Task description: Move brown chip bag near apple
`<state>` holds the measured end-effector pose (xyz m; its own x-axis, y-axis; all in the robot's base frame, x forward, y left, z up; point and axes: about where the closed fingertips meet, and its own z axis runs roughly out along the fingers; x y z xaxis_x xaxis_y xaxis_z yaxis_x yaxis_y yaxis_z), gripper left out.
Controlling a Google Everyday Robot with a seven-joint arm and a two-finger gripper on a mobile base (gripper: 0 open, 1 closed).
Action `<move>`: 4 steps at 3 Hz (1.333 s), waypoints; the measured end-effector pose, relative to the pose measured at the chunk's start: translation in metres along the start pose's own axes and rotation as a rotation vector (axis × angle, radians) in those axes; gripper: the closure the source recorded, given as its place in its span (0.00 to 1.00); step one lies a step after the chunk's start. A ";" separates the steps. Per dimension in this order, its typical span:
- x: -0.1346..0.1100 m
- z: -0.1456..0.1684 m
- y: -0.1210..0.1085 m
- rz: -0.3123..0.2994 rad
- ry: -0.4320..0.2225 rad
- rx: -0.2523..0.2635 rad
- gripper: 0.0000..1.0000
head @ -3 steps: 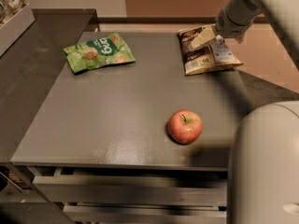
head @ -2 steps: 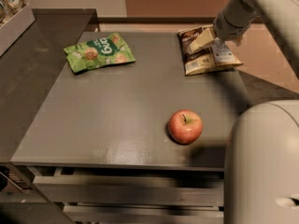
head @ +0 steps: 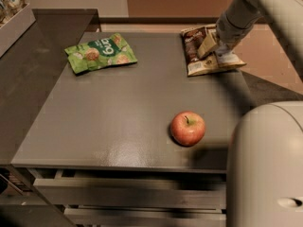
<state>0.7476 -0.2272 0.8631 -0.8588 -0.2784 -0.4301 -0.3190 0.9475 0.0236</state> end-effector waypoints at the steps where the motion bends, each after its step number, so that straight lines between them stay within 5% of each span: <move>1: 0.007 -0.007 -0.003 -0.007 0.010 0.001 0.65; 3: 0.017 -0.034 0.000 -0.078 -0.003 0.002 1.00; 4: 0.016 -0.048 0.022 -0.194 -0.017 -0.063 1.00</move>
Offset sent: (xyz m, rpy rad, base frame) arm -0.0337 -0.0244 0.0279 -0.0387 -0.0202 0.0239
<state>0.7073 -0.2180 0.9003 -0.7718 -0.4518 -0.4474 -0.5029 0.8644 -0.0054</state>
